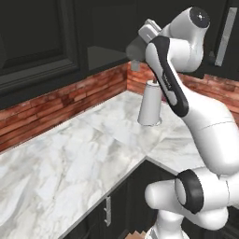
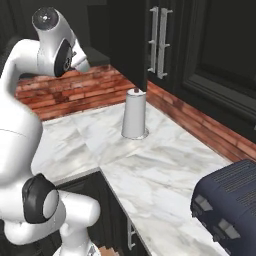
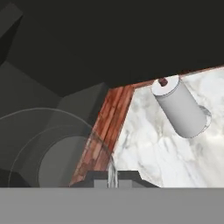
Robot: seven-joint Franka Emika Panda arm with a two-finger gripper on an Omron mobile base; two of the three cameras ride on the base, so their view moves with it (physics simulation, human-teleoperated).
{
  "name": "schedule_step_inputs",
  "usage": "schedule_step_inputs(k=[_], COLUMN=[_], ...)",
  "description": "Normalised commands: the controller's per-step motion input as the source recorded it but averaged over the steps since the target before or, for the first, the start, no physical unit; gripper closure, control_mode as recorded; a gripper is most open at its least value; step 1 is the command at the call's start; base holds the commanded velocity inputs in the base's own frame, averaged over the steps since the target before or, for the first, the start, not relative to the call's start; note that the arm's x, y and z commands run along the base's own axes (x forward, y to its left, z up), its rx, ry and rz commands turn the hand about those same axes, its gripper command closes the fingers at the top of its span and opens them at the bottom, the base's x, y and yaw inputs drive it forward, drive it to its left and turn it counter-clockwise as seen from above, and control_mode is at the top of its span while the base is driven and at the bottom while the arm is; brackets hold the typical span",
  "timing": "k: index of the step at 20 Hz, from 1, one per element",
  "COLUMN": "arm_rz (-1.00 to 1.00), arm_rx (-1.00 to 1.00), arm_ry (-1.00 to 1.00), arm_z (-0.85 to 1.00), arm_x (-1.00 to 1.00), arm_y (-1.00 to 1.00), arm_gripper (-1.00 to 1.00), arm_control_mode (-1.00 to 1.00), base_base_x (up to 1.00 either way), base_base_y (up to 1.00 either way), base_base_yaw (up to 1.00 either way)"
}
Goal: Move the glass cup from next to the sink to the open cabinet. Then, move the bowl with the fish to the fridge to clear the area for faucet cleaning.
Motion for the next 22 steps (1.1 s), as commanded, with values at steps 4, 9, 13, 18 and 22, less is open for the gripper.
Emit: schedule_step_inputs(k=[4, 9, 13, 18, 22], arm_rz=[0.0, 0.0, 0.0, 0.0, 0.0], arm_rx=[0.0, 0.0, 0.0, 0.0, 0.0], arm_ry=[0.0, 0.01, 0.0, 0.0, 0.0], arm_z=[0.07, -0.26, -0.16, -0.01, 0.0], arm_x=[0.78, 0.55, 0.58, 0.55, 0.53], arm_y=[0.22, 0.29, 0.29, 0.1, 0.01], arm_gripper=[1.0, 1.0, 1.0, 1.0, 1.0], arm_control_mode=[-1.0, -1.0, -1.0, -1.0, -1.0], base_base_x=[0.0, 0.0, 0.0, 0.0, 0.0], base_base_y=[0.0, 0.0, 0.0, 0.0, 0.0], base_base_yaw=[0.0, 0.0, 0.0, 0.0, 0.0])
